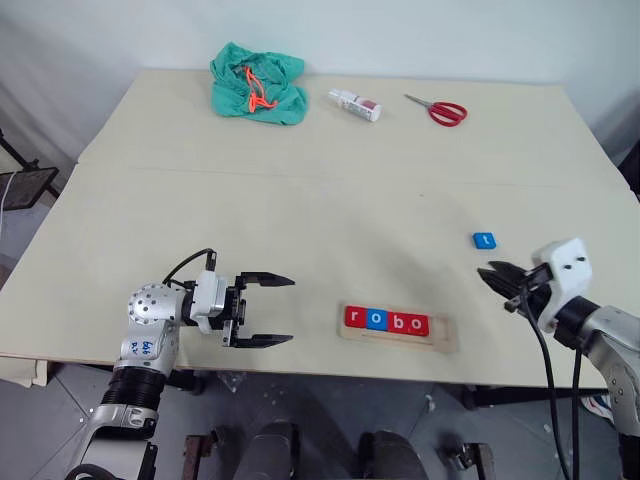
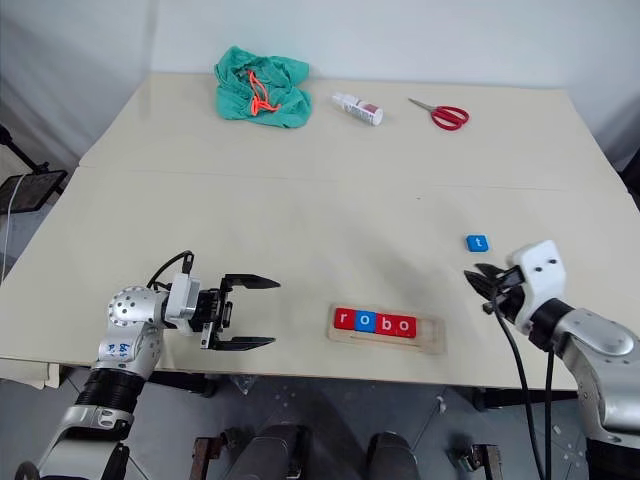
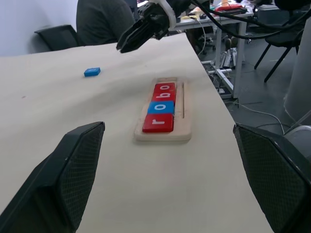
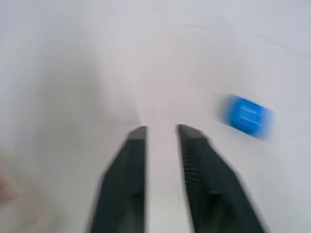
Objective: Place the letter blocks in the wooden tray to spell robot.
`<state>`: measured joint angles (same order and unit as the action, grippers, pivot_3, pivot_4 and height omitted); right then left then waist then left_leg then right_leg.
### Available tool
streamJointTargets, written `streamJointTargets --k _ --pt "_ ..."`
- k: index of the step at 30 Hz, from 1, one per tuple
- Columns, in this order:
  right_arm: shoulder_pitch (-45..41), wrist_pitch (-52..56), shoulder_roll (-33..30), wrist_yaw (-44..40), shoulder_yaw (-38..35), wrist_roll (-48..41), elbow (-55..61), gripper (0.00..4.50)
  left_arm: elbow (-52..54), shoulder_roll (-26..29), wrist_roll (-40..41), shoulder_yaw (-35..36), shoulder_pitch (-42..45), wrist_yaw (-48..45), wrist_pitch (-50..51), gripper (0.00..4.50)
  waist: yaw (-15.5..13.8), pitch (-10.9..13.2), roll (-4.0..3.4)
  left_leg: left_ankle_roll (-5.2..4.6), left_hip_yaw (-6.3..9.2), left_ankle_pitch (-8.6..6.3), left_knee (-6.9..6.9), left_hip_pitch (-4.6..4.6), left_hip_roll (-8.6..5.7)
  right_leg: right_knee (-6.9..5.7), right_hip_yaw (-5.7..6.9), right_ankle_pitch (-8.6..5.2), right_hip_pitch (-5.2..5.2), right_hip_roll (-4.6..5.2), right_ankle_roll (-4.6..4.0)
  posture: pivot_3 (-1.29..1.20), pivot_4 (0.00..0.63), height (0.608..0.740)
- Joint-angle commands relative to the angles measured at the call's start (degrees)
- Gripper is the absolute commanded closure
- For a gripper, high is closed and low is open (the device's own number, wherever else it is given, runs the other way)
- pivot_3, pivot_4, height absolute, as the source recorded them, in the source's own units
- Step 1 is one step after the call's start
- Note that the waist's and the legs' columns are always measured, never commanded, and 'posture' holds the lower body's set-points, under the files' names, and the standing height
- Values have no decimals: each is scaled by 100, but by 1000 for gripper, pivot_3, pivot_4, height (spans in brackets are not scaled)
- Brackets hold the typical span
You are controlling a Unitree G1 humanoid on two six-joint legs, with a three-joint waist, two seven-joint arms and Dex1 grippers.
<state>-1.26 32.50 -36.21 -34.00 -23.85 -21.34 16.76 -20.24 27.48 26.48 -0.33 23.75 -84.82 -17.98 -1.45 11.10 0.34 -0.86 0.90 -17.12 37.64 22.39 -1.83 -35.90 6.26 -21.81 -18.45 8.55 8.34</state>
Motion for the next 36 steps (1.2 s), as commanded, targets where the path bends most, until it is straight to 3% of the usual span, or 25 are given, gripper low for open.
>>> streamJointTargets --k 1,5,7,24,35,36 --pt "-75 -114 235 516 -223 37 121 1874 -150 -56 -22 11 179 -108 -133 0 10 0 0 0 -2 0 1 0 0 0 0 0 0 0 0 0 150 740" --pt "-358 -246 455 778 17 127 -120 406 -282 -121 -33 -12 315 -182 -174 0 36 0 -1 0 -8 0 -1 -3 1 -5 -7 0 -4 -1 0 0 150 740" --pt "-558 -294 535 831 190 163 -297 21 -278 -143 -25 -32 337 -219 -172 0 66 0 0 0 -10 0 -5 -6 2 -5 -7 0 -5 -2 0 0 150 740" --pt "-2329 -317 465 1165 713 563 -2506 21 528 146 127 59 -266 -99 101 0 167 1 -2 0 -7 1 -18 -8 2 -6 -8 0 -9 -1 0 0 150 740" --pt "-3025 -696 559 1022 996 767 -4015 21 940 243 127 138 -506 110 271 0 174 1 -2 0 -8 1 -23 -8 2 -5 -9 0 -12 0 0 0 150 740" --pt "-3068 -727 592 1026 995 752 -4082 190 963 254 135 143 -512 119 285 0 175 1 -2 0 -8 1 -23 -8 2 -5 -9 0 -12 0 0 0 150 740"
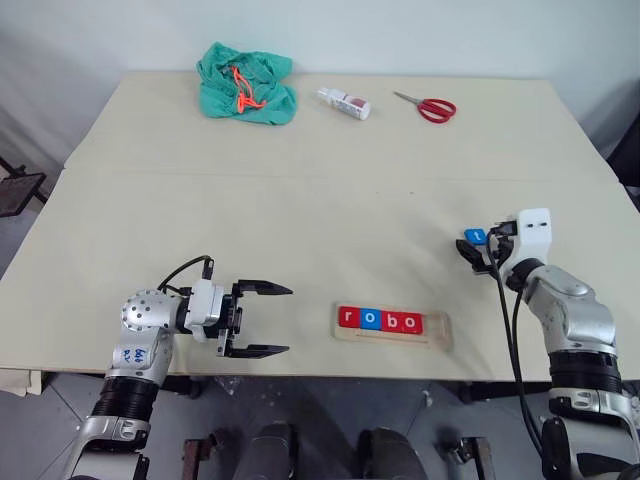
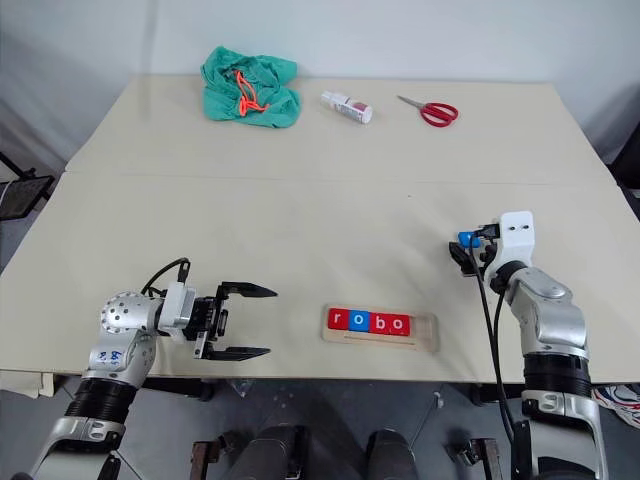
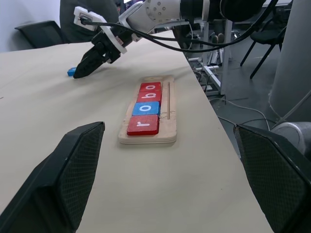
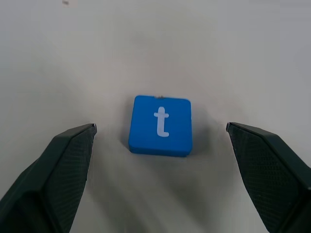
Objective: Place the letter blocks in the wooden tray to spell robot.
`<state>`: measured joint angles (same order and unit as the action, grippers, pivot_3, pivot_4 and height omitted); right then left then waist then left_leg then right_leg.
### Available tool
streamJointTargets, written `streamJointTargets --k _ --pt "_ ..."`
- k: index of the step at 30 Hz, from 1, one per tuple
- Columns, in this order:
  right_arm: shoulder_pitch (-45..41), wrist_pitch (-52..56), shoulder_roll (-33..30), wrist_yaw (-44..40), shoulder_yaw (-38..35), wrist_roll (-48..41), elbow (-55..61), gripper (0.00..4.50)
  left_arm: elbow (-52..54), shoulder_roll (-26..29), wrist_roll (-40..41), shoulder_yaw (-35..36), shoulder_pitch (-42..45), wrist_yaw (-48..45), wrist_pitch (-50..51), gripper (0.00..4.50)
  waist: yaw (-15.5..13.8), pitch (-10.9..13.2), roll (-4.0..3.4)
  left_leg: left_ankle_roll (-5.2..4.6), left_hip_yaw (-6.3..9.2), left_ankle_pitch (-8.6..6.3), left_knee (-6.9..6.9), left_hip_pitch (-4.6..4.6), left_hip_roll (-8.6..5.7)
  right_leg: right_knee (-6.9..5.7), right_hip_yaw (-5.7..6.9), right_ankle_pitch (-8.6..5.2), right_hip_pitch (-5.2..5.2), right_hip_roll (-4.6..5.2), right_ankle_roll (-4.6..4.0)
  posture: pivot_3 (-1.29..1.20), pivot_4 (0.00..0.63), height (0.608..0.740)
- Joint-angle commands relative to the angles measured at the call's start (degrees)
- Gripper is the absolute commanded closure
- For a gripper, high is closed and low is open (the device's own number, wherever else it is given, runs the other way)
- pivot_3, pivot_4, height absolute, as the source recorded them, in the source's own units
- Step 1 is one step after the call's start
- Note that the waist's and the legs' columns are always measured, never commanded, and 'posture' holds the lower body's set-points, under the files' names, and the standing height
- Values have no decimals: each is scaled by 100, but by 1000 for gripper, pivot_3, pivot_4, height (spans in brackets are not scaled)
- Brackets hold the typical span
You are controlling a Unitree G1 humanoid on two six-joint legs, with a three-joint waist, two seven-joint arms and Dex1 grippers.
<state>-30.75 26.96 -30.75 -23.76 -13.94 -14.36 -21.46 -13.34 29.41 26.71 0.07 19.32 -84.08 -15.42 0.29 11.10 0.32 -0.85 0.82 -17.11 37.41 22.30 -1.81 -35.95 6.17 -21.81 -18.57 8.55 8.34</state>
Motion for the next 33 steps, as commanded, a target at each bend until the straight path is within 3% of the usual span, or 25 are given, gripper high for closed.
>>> streamJointTargets --k 1,9,16,23,27,33 --pt "-151 -205 67 1 3 41 -310 405 292 69 117 107 -75 53 40 0 1 0 0 0 1 0 0 0 1 0 0 0 0 0 0 0 150 740" --pt "-132 -291 112 2 57 68 -221 2968 72 86 225 292 -21 45 39 0 -8 0 0 0 2 0 2 0 0 0 0 0 1 0 0 0 150 740" --pt "428 194 68 108 -199 -208 1220 3012 -291 148 255 477 -85 -139 -133 0 -15 0 0 0 6 0 -5 3 -1 -1 2 0 -3 0 0 0 150 740" --pt "1796 1250 74 268 -768 -881 3655 3012 -866 250 308 825 61 -194 -265 0 -29 1 -1 1 4 0 -10 3 0 -1 3 0 -6 1 0 0 150 740" --pt "3145 1774 310 307 -1247 -1494 5295 3012 -1032 276 389 1001 160 -33 71 0 -75 1 -1 1 12 0 -12 1 -2 -3 1 0 -3 1 0 0 150 740" --pt "4124 1885 749 693 -1549 -1683 6006 3012 -1111 215 402 1074 336 45 212 0 -89 0 -1 1 1 0 -9 -5 -5 -2 -8 0 -1 2 0 0 150 740"
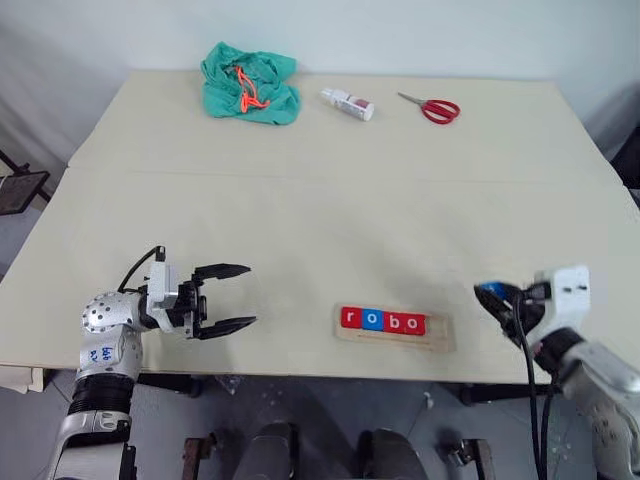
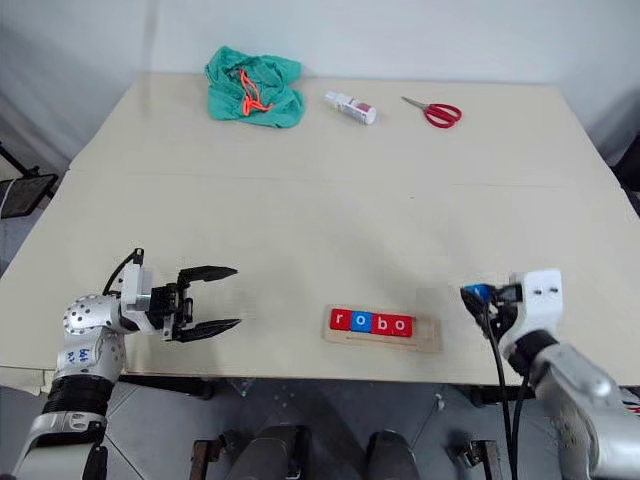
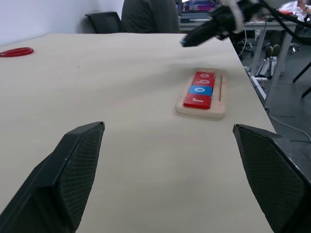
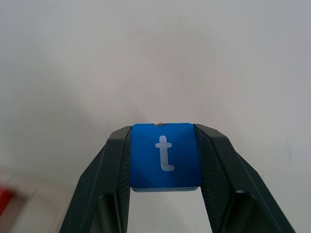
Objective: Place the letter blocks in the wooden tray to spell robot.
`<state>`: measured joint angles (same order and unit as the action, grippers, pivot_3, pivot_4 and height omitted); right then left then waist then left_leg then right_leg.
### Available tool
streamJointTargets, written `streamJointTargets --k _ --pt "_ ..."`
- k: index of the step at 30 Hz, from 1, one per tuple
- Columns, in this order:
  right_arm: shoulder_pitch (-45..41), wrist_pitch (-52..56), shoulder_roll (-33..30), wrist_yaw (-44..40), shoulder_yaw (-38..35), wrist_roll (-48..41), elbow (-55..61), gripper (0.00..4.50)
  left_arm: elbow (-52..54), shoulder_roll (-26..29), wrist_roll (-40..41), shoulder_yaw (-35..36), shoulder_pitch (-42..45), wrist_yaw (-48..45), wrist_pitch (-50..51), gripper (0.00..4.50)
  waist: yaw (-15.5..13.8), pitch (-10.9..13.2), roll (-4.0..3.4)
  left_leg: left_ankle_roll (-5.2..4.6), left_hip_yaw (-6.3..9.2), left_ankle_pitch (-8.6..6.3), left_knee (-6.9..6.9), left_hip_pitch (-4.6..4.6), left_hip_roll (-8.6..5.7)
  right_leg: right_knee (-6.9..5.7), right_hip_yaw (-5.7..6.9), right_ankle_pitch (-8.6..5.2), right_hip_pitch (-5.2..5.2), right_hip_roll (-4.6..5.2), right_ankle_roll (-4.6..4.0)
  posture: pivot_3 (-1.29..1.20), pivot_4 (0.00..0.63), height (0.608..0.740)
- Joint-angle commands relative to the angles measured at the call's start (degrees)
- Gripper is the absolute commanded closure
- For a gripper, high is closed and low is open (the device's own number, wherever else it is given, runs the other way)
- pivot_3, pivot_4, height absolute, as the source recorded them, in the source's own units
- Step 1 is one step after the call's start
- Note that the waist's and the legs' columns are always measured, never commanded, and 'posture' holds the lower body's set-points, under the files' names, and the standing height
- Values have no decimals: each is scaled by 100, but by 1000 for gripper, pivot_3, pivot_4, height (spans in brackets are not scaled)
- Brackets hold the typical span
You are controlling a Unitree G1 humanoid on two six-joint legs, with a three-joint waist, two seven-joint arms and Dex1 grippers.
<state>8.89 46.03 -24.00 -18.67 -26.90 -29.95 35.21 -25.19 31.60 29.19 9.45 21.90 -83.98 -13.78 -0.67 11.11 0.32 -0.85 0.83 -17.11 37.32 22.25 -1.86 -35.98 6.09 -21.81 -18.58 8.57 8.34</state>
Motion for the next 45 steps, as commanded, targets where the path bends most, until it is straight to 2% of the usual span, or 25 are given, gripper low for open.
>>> streamJointTargets --k 1,9,18,27,31,38,42,45 --pt "287 -51 121 187 -242 -122 381 3012 100 -1 179 151 78 2 60 0 15 0 0 0 -3 0 1 -2 0 -1 -3 0 0 0 0 0 150 740" --pt "422 -111 283 339 -136 -190 363 3012 186 228 329 426 -31 -293 89 0 76 0 0 1 -3 1 -6 -8 3 -2 -6 0 -1 -2 0 0 150 740" --pt "450 -249 386 361 -6 -125 187 3012 639 220 340 295 -363 -264 275 0 58 0 0 2 0 1 -4 -7 1 -2 -8 0 1 -1 0 0 150 740" --pt "674 -589 480 323 65 -80 190 41 732 -3 310 122 -173 -247 313 0 68 0 0 2 -2 1 -4 -8 1 -3 -9 0 0 -2 0 0 150 740" --pt "821 -828 326 74 -43 -95 75 41 727 0 303 132 -172 -250 302 0 69 0 0 2 -2 1 -7 -8 1 -3 -9 0 0 -2 0 0 150 740" --pt "1189 -1908 -1078 -1811 -351 78 -691 41 609 180 180 269 -329 -92 246 0 58 0 0 0 -5 1 -4 -9 1 1 -8 0 5 -2 0 0 150 740" --pt "1021 -3175 -2221 -3411 -241 506 -2000 41 638 306 260 355 -544 -188 263 0 71 0 1 -4 -17 1 -3 -13 0 10 -10 0 11 1 0 0 150 740" --pt "627 -3595 -2847 -4256 75 634 -2669 41 661 344 288 366 -671 -339 173 0 75 0 1 -4 -17 1 -2 -12 4 11 -6 0 11 -1 0 0 150 740"
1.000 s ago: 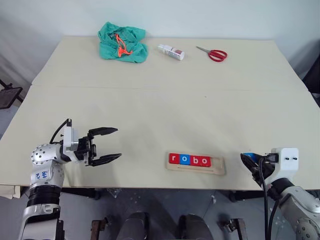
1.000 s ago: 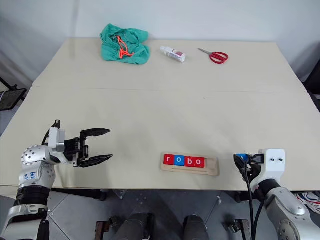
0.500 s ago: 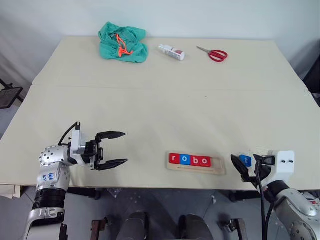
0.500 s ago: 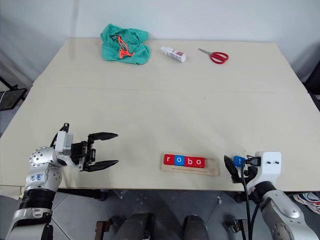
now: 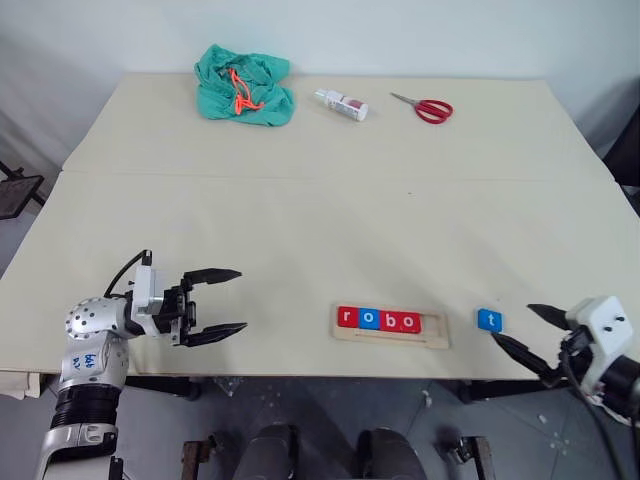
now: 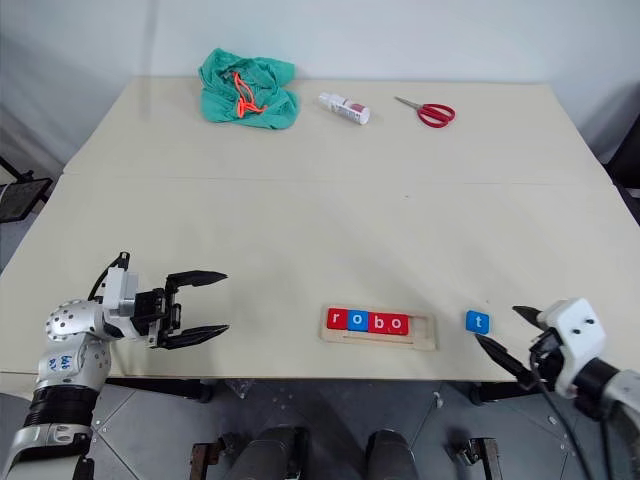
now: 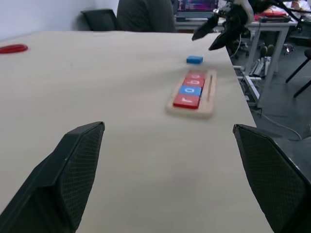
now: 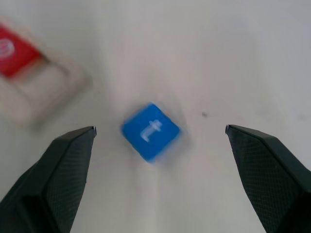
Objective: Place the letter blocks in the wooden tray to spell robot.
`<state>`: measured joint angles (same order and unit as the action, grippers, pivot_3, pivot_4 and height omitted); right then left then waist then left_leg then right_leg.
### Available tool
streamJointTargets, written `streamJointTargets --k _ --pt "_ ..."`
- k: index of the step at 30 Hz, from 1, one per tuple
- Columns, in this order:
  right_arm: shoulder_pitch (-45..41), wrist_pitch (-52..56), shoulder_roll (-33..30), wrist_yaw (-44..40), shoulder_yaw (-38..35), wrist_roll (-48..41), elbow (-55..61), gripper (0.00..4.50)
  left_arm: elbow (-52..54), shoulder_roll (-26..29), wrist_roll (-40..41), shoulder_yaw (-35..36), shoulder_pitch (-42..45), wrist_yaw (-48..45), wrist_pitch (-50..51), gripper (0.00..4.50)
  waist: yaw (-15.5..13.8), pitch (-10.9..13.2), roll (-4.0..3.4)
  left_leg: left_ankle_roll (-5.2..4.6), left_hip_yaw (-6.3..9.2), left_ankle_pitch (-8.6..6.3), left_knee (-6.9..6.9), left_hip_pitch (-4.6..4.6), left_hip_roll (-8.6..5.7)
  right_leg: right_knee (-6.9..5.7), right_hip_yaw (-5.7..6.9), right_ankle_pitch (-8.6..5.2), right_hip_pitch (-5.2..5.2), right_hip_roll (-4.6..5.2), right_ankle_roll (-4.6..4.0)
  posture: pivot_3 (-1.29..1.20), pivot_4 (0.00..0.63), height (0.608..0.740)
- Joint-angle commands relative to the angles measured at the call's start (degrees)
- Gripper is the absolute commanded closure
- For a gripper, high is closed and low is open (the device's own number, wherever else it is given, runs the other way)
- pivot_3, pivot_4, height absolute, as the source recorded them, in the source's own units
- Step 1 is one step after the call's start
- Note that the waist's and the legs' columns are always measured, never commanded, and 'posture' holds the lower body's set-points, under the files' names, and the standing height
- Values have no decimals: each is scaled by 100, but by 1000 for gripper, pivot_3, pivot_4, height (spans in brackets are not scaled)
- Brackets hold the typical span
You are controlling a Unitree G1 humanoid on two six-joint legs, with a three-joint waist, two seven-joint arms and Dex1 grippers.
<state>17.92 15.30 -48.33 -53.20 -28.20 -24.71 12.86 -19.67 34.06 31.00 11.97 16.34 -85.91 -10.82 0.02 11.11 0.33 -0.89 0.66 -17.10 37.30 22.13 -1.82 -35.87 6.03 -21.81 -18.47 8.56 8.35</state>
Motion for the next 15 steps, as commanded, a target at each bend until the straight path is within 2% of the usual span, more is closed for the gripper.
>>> streamJointTargets --k 1,4,9,15 --pt "-474 -676 -581 -1018 356 200 -686 41 124 107 100 111 -166 -188 -153 0 6 0 0 0 -1 0 1 -1 1 0 0 0 0 0 0 0 150 740" --pt "-1114 -950 -887 -1488 775 376 -1332 41 172 107 121 119 -256 -193 -197 0 2 0 0 0 1 0 5 0 3 0 4 0 3 0 0 0 150 740" --pt "-2216 -1218 -1051 -2137 1544 665 -2276 41 492 109 194 161 -513 -88 -159 0 -5 0 0 0 6 0 11 4 2 1 9 0 5 2 0 0 150 740" --pt "-2713 -1407 -1076 -2415 2027 1001 -2834 41 774 182 281 251 -724 -34 -86 0 -28 0 0 0 16 0 15 12 1 2 16 0 4 2 0 0 150 740"
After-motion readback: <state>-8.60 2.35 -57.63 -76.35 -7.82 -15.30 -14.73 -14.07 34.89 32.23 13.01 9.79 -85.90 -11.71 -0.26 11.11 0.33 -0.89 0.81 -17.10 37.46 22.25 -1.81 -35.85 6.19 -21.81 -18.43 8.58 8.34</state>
